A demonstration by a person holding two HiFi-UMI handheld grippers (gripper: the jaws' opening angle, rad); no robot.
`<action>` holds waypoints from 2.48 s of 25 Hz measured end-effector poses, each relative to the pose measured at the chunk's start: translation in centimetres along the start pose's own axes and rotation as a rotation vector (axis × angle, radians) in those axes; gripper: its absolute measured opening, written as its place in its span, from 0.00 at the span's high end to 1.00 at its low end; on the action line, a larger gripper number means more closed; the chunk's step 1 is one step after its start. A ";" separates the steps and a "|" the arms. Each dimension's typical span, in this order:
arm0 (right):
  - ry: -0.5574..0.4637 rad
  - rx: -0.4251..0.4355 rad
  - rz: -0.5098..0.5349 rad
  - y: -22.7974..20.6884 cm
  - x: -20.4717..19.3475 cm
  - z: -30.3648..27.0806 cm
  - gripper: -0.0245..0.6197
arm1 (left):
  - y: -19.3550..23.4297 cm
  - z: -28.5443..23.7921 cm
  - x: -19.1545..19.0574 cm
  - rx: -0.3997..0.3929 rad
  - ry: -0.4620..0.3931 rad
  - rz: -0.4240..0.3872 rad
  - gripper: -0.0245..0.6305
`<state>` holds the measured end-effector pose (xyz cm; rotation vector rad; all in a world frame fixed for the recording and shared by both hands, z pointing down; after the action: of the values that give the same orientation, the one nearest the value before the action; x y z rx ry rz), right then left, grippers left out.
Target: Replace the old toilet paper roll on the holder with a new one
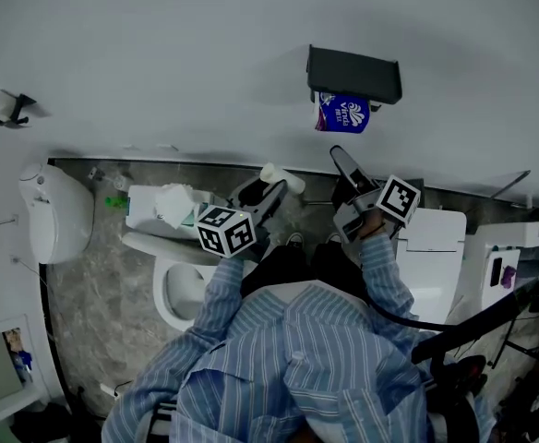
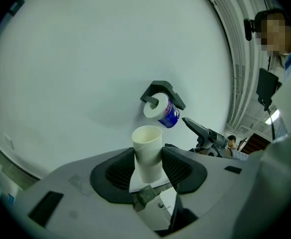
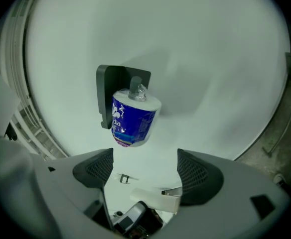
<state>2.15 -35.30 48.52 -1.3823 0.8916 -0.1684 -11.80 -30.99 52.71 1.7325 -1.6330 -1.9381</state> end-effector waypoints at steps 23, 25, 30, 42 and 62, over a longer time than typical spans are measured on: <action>0.179 -0.166 0.207 -0.3 -5.8 13.2 0.95 | -10.2 -0.2 -8.2 -0.077 0.059 -0.039 0.70; 0.188 -0.166 0.208 -0.5 -6.6 15.6 0.95 | -11.7 0.2 -10.1 -0.076 0.062 -0.043 0.70; 0.206 -0.160 0.201 -0.5 -9.0 22.2 0.95 | -15.6 2.6 -15.4 -0.061 0.046 -0.023 0.70; 0.294 -0.116 0.170 0.2 -16.4 31.1 0.95 | -20.6 10.6 -24.2 0.031 0.022 -0.009 0.70; 0.255 -0.124 0.143 6.3 -27.8 27.6 0.95 | -16.2 24.1 -22.9 0.005 0.027 -0.032 0.70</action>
<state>-1.68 3.87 53.33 -1.4254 1.2267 -0.1853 -12.63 5.99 51.76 1.7890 -1.6125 -1.9168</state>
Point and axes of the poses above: the fingertips, and each gripper's own axes: z backward along the fingers, y to its left, x out of its top, the point moved 1 cm from there along z, backward along the fingers, and after that the axes turned 9 degrees about z, right-handed, at the moved point
